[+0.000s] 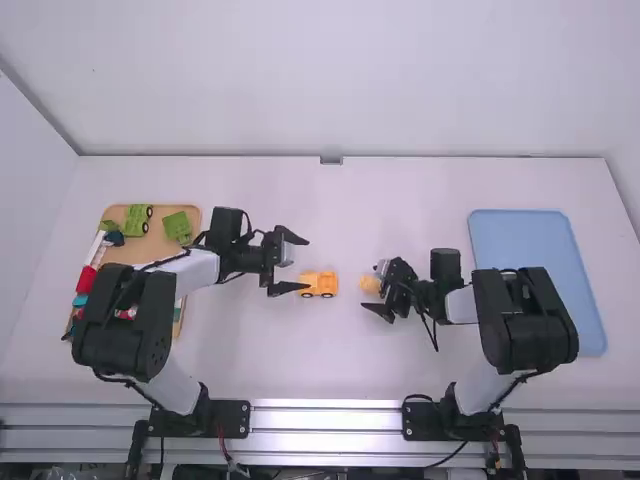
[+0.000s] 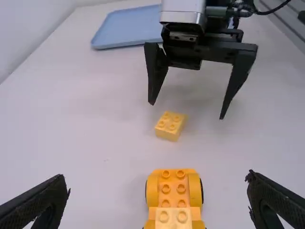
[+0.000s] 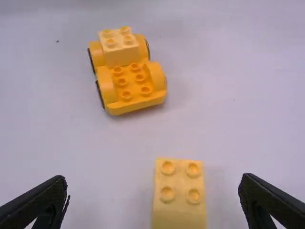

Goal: Assemble lego blocks to make yellow taxi

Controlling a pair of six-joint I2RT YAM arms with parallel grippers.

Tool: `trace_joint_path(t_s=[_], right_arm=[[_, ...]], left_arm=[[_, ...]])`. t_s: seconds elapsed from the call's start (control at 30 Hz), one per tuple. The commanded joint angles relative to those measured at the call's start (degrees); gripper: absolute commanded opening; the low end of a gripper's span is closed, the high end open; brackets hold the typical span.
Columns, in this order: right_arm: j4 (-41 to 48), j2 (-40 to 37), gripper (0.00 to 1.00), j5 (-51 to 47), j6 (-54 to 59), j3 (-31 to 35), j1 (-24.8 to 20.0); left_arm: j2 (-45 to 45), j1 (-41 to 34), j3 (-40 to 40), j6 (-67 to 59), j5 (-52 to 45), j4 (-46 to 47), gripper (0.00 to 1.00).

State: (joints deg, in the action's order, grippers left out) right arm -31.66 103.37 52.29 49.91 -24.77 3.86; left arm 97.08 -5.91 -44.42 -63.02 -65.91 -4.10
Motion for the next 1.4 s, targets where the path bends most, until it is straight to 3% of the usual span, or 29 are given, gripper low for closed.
trace_joint_path(t_s=[0.0,0.2,0.33,0.47,0.53,0.63,0.7,0.77,0.8,1.13,1.37], right_arm=[[-1.11,4.63,0.96,0.52,-0.63,-1.84,-1.33],[-0.5,11.56,0.92,8.41,2.78,-6.34,-2.78],[-0.66,12.72,0.85,6.56,2.91,-7.28,-1.49],[-0.72,12.9,0.72,3.02,2.27,-7.45,0.15],[-0.68,12.9,0.61,0.35,0.96,-7.41,1.14],[-0.63,12.9,0.53,-1.66,-0.5,-7.41,1.99],[-0.68,12.9,0.53,-1.31,-0.59,-7.41,2.23],[-0.5,12.87,0.63,-1.53,-0.63,-7.41,2.14],[-0.48,12.87,0.63,-1.62,-0.66,-7.39,2.14],[-0.22,12.81,0.51,-2.21,-0.66,-6.6,0.96],[0.9,12.79,0.48,-2.49,-0.61,-6.75,1.14]], left_arm=[[0.48,-0.07,-0.94,-0.85,-3.78,0.48,0.99],[0.48,-0.31,-0.94,1.86,-3.67,0.61,0.99],[0.48,-0.31,-0.94,1.9,-3.48,0.52,0.99],[0.48,0.07,-0.94,1.88,-3.5,0.35,0.99],[0.48,-0.28,-0.94,1.9,-3.04,0.42,0.99],[0.48,-0.31,-0.94,1.9,-0.74,0.61,0.99],[0.48,-0.31,-0.94,2.14,0.35,0.66,0.99],[0.48,-0.31,-0.94,2.1,0.87,0.81,0.99],[0.48,-0.31,-0.94,2.1,0.85,0.81,0.99],[0.48,-0.31,-0.94,2.1,1.05,0.79,0.99],[0.48,-0.09,-0.94,2.1,1.05,0.79,0.99]])
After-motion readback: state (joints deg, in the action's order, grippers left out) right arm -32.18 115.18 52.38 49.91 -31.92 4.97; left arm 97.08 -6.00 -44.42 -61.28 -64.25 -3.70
